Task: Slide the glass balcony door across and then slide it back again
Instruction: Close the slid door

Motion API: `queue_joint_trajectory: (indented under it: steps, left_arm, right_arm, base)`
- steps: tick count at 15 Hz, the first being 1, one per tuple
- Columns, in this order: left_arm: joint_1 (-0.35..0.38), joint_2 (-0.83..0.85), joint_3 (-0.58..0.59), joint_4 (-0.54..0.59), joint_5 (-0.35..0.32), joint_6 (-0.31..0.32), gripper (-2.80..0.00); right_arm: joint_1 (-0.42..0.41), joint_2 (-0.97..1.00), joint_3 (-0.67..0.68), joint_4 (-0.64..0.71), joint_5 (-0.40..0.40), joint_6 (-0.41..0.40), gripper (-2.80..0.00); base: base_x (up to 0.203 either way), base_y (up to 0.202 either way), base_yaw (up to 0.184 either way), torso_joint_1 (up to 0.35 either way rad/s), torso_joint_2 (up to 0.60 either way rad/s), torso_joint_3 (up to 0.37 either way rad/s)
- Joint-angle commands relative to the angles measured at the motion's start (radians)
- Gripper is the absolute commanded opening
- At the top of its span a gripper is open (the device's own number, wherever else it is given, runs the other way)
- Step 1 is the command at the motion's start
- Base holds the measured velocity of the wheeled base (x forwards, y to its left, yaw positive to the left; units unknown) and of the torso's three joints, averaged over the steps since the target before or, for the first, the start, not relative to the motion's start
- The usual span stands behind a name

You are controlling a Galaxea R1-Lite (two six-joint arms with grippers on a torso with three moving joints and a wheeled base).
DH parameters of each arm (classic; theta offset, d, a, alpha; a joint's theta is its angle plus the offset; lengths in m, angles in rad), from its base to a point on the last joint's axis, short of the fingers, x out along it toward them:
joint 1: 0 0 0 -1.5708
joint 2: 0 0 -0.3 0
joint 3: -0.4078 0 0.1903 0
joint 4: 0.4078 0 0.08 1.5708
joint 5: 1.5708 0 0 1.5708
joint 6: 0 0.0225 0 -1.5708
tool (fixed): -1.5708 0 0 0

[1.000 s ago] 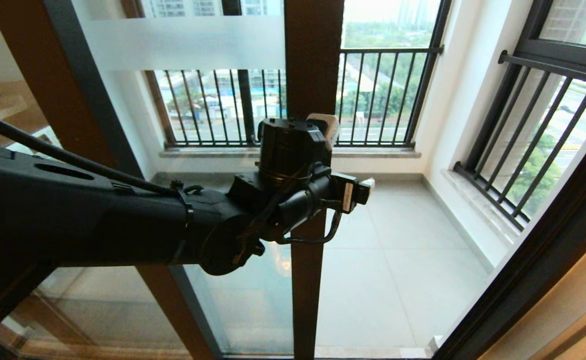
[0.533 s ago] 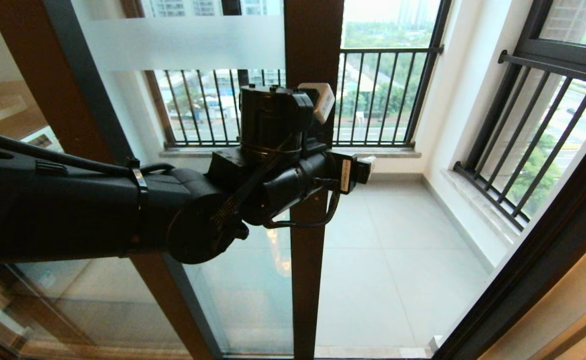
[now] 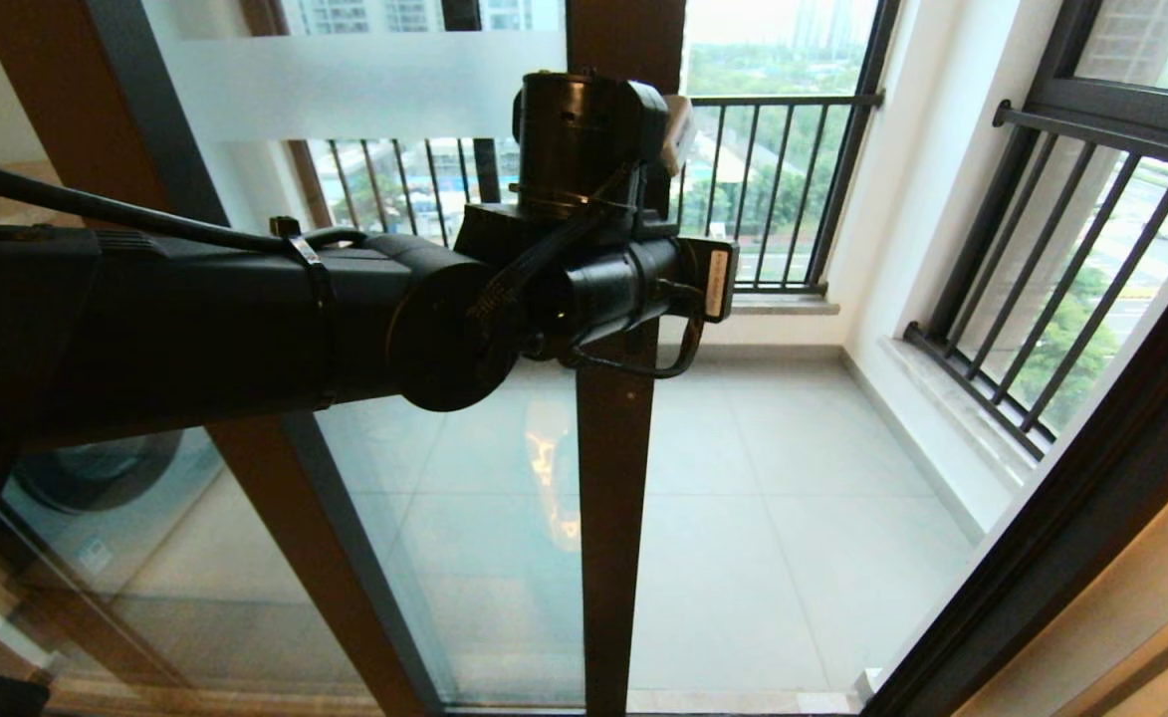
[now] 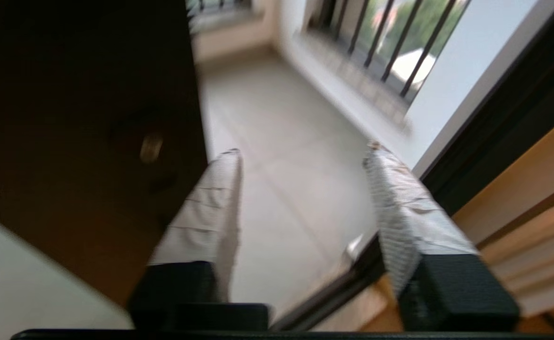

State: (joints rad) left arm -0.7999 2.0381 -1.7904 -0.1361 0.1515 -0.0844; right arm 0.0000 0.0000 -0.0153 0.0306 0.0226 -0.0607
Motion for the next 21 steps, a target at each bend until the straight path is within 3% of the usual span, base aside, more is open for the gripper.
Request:
queue_joint_trajectory:
  steps: [1, 4, 6, 9, 13, 17, 21]
  left_arm:
    - [0.014, -0.010, 0.039, 0.019, 0.002, -0.037, -2.80]
    - [0.070, -0.057, 0.203, 0.010, -0.026, -0.084, -2.80]
    - [0.142, -0.105, 0.207, -0.007, -0.078, -0.088, -2.80]
    - [0.190, -0.104, 0.181, -0.038, -0.159, -0.089, -2.80]
    - [0.188, -0.095, 0.181, -0.029, -0.213, -0.086, -2.80]
    - [0.163, -0.198, 0.199, 0.122, -0.328, -0.087, -2.80]
    - [0.107, -0.147, 0.190, 0.155, -0.281, -0.083, -2.80]
  right_arm:
    - [0.000, 0.000, 0.000, 0.001, 0.000, -0.001, -2.80]
    - [0.000, 0.000, 0.000, 0.000, 0.000, 0.002, -2.80]
    - [0.000, 0.000, 0.000, 0.000, -0.001, 0.009, -2.80]
    - [0.000, 0.000, 0.000, 0.000, -0.001, 0.009, -2.80]
    - [0.000, 0.000, 0.000, 0.000, -0.001, 0.009, -2.80]
    - [0.001, 0.000, 0.000, 0.000, -0.001, 0.009, -2.80]
    - [0.000, 0.000, 0.000, 0.000, -0.001, 0.009, -2.80]
  base:
    - [0.000, 0.000, 0.000, 0.000, 0.00, 0.000]
    - [0.000, 0.000, 0.000, 0.000, 0.00, 0.000]
    - [0.000, 0.000, 0.000, 0.000, 0.00, 0.000]
    - [0.000, 0.000, 0.000, 0.000, 0.00, 0.000]
    - [0.000, 0.000, 0.000, 0.000, 0.00, 0.000]
    - [0.000, 0.000, 0.000, 0.000, 0.00, 0.000]
    - [0.000, 0.000, 0.000, 0.000, 0.00, 0.000]
